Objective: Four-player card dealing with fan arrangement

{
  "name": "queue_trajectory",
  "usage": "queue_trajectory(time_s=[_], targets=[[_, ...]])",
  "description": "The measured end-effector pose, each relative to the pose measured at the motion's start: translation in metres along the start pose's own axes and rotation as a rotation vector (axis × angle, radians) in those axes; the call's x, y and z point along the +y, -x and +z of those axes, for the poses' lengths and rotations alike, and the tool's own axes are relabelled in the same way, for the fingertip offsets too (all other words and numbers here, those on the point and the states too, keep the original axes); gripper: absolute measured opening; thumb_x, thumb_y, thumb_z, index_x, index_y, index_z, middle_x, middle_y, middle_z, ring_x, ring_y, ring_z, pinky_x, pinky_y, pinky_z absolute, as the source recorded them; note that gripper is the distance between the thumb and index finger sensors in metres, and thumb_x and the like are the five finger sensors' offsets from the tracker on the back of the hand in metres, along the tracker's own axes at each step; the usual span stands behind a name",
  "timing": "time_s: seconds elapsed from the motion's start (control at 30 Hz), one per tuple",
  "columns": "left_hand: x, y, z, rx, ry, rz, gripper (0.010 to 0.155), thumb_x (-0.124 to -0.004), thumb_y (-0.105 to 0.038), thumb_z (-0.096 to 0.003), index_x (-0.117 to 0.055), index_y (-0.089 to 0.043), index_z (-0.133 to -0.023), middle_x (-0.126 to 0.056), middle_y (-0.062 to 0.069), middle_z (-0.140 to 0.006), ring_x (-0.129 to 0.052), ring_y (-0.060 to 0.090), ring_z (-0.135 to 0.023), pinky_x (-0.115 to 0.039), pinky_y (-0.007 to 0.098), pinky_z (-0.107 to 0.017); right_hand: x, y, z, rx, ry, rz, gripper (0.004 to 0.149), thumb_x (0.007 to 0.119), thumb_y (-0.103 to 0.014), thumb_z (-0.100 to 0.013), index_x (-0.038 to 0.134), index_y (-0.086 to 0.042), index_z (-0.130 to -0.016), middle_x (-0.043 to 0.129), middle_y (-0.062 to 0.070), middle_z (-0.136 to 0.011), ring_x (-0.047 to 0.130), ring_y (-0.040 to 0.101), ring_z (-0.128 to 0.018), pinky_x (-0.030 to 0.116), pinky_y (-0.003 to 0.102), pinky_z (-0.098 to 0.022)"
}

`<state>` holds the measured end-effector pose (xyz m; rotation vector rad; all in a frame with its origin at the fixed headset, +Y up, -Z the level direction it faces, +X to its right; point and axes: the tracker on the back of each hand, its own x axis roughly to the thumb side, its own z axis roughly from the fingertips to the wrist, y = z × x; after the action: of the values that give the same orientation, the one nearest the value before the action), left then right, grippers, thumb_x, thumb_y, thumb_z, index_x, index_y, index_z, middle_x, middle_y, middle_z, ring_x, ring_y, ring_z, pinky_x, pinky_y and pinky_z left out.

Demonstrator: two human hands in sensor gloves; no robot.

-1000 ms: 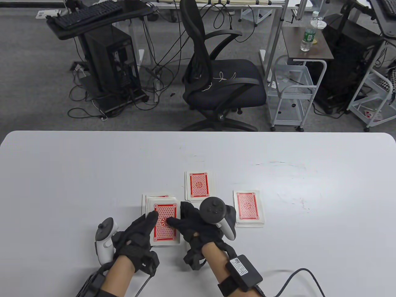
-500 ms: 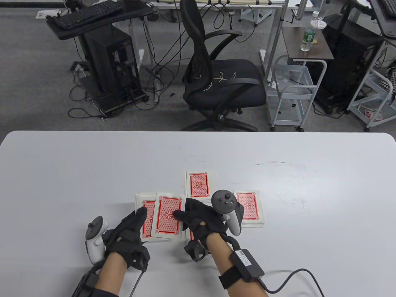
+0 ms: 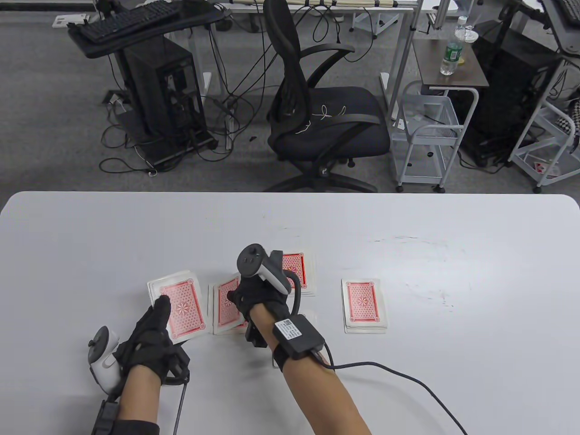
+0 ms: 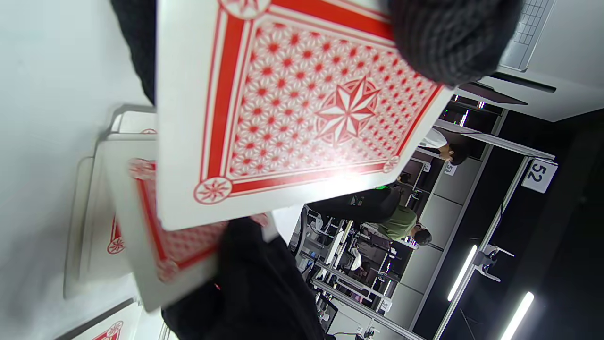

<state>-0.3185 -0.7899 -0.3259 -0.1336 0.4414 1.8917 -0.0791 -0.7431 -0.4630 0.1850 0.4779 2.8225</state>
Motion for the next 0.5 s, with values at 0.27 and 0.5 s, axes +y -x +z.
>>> queue_trajectory(time_s=[0.27, 0.5], targets=[[-0.001, 0.0, -0.001, 0.003, 0.01, -0.008, 0.047, -0.078, -0.055, -0.0498, -0.078, -0.033, -0.091, -0.094, -0.009, -0.086, -0.103, 0.024, -0.073, -0.088, 0.044, -0.053, 0.012, -0.008, -0.006, 0.013, 0.018, 0.24, 0.075, 0.086, -0.047, -0.049, 0.058, -0.003, -0.102, 0.089, -0.001, -0.066, 0.096, 0.004, -0.023, 0.081, 0.047, -0.043], [-0.01, 0.002, -0.001, -0.003, 0.032, -0.013, 0.047, -0.078, -0.055, -0.0497, -0.078, -0.033, -0.091, -0.094, -0.008, -0.086, -0.103, 0.024, -0.072, -0.088, 0.045, -0.052, -0.027, -0.002, 0.024, -0.211, 0.046, -0.344, 0.057, 0.074, -0.046, -0.057, 0.066, -0.01, -0.1, 0.083, 0.009, -0.08, 0.1, 0.016, -0.044, 0.074, 0.054, -0.05]])
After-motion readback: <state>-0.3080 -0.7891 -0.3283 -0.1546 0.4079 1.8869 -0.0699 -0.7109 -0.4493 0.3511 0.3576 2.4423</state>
